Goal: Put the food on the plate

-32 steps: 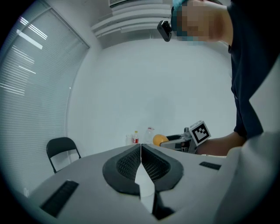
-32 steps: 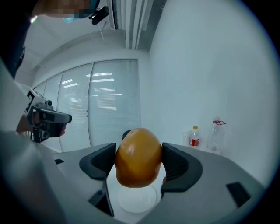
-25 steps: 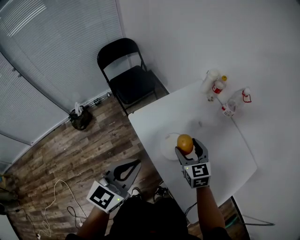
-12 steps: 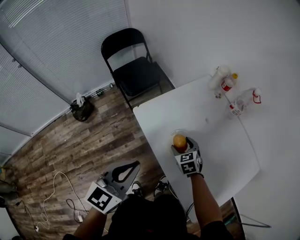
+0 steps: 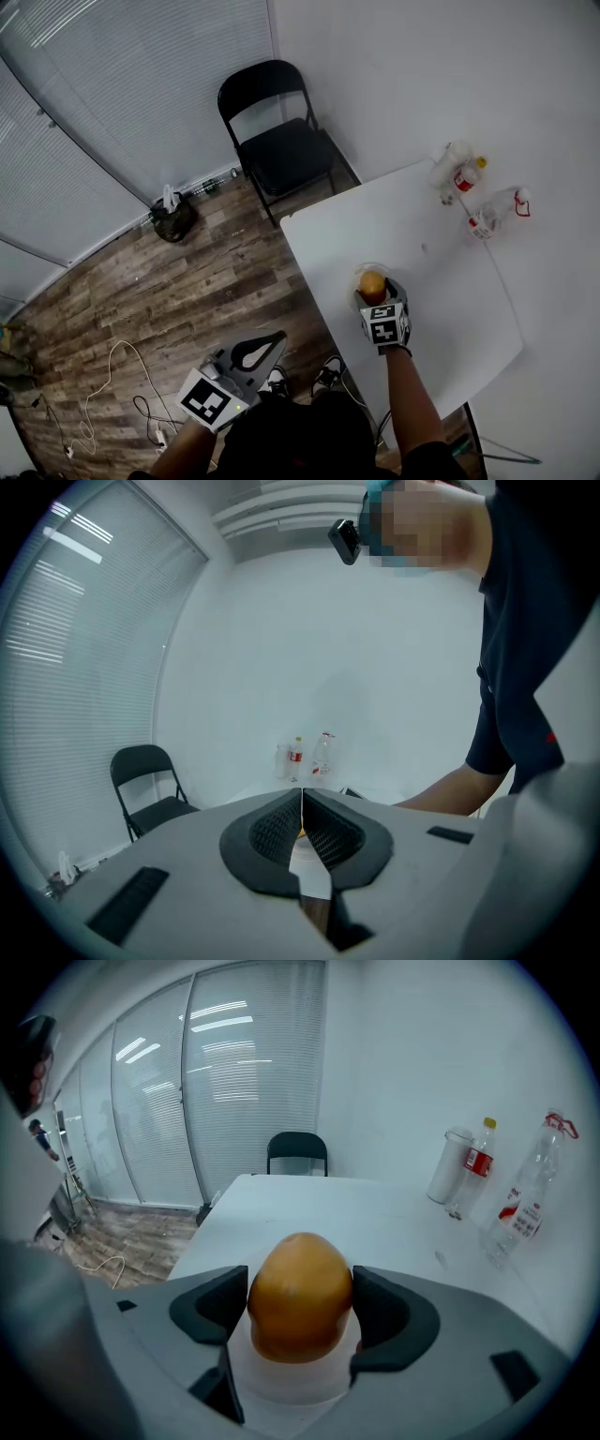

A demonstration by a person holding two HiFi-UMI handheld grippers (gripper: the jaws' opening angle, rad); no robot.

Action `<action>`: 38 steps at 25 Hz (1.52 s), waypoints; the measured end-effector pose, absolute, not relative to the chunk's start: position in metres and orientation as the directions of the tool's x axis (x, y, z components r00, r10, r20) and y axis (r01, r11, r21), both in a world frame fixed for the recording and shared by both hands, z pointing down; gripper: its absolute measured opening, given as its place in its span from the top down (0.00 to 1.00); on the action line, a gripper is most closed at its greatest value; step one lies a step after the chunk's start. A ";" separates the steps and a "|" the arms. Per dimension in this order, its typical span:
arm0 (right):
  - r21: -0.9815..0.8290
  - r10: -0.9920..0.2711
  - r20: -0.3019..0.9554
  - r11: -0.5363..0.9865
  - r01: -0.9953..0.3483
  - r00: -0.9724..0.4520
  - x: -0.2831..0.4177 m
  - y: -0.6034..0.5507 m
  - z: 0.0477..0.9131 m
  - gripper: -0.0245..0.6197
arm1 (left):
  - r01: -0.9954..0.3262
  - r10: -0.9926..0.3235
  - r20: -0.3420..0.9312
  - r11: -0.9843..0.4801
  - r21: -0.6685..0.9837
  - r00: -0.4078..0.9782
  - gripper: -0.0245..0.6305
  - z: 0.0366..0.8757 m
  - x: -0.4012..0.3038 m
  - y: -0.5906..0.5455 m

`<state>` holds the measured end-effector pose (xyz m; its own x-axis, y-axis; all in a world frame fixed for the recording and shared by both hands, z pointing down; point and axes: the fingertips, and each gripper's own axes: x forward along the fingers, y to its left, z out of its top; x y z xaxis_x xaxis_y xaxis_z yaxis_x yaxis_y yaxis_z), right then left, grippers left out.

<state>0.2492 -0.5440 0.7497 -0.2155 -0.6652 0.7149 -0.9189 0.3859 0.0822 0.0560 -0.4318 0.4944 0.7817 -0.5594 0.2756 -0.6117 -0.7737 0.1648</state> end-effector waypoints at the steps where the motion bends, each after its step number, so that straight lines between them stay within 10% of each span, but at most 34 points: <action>1: 0.070 -0.669 0.709 0.382 -0.922 -0.223 0.249 -0.543 0.748 0.44 | -0.608 -0.556 0.274 -0.777 0.165 0.785 0.93 0.493 0.055 -0.430; 11: 0.033 -0.884 0.436 0.203 -0.979 -0.168 0.264 -0.503 0.609 0.44 | -0.553 -0.519 0.211 -0.818 0.158 0.828 0.93 0.471 0.044 -0.408; 18: 0.049 -0.964 0.218 0.166 -0.985 -0.152 0.247 -0.435 0.482 0.83 | -0.467 -0.455 0.107 -0.870 0.160 0.884 0.93 0.438 0.048 -0.391; 38: 0.159 -0.986 -0.038 0.157 -0.975 -0.165 0.199 -0.325 0.351 0.93 | -0.385 -0.384 -0.034 -0.923 -0.011 0.923 0.93 0.358 0.044 -0.362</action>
